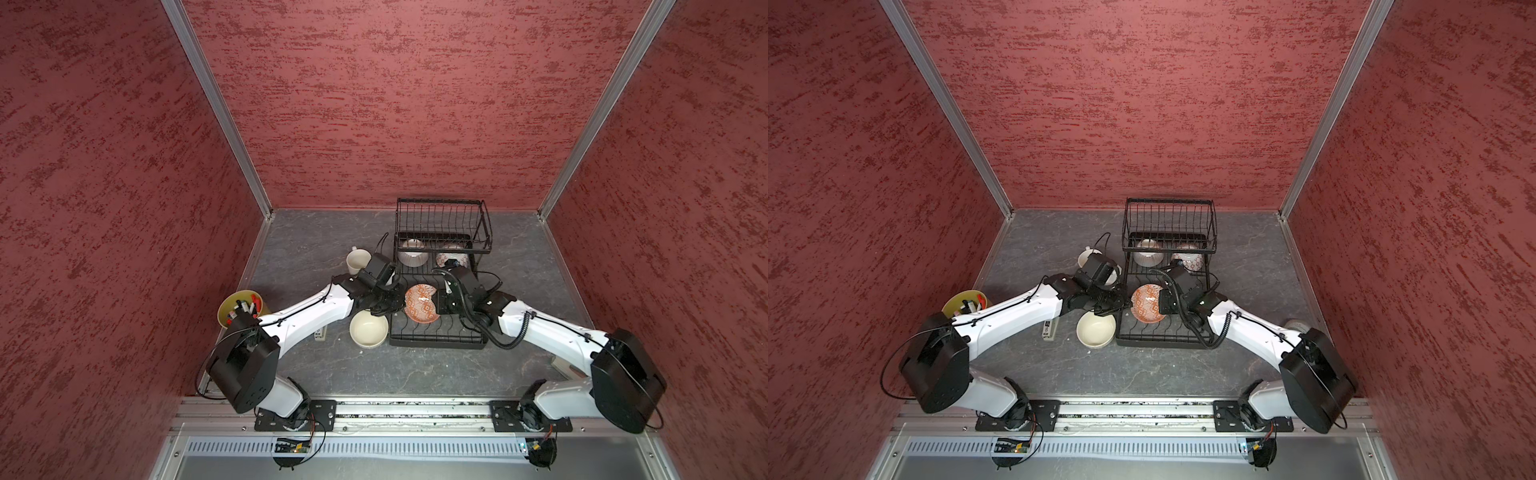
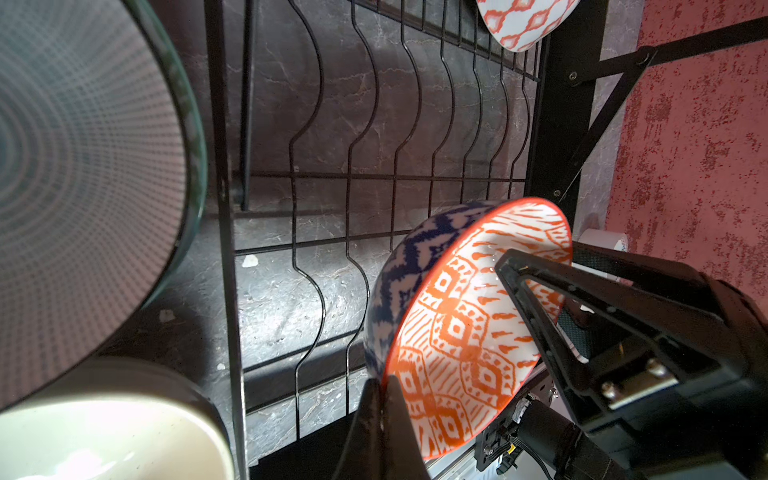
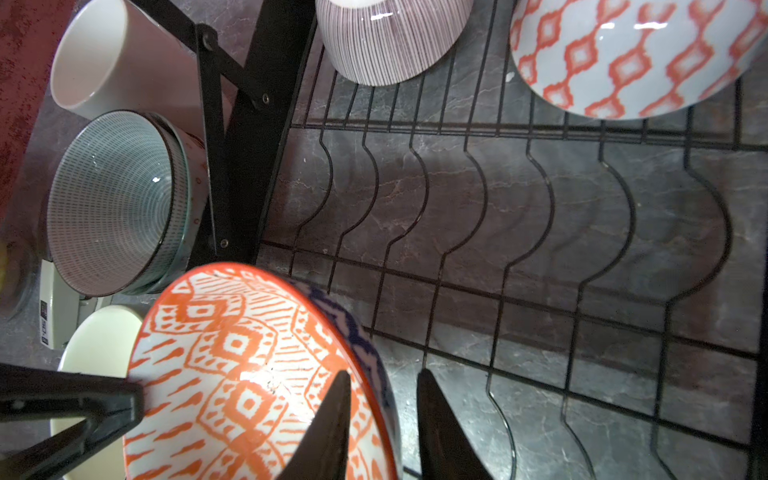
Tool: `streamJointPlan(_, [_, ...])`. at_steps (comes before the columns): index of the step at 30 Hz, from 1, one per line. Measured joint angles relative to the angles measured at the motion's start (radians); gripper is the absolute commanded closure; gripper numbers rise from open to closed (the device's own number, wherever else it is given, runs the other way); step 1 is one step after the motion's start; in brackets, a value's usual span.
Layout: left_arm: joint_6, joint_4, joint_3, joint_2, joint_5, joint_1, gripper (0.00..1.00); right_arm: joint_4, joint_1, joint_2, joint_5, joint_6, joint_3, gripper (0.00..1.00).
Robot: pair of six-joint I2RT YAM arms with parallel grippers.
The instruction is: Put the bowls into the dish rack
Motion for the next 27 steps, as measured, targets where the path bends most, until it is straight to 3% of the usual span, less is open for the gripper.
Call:
streamJointPlan(17, [0.018, 0.006, 0.000, -0.011, -0.020, -0.004, 0.98, -0.041, 0.016, 0.001, 0.050, -0.012, 0.009, 1.00])
streamJointPlan(18, [0.018, 0.006, 0.000, -0.013, -0.022, -0.005, 0.90, -0.044, 0.016, 0.001, 0.051, -0.012, 0.011, 1.00])
streamJointPlan(21, [0.012, 0.010, 0.000, -0.021, -0.023, -0.005, 0.78, -0.054, 0.019, 0.000, 0.064, -0.011, 0.016, 1.00])
streamJointPlan(24, [0.008, 0.020, 0.000, -0.035, -0.023, -0.005, 0.48, -0.065, 0.021, -0.002, 0.085, -0.011, 0.017, 1.00])
streamJointPlan(27, [0.005, 0.029, 0.000, -0.053, -0.026, -0.005, 0.28, -0.098, 0.021, -0.019, 0.119, -0.011, 0.020, 1.00])
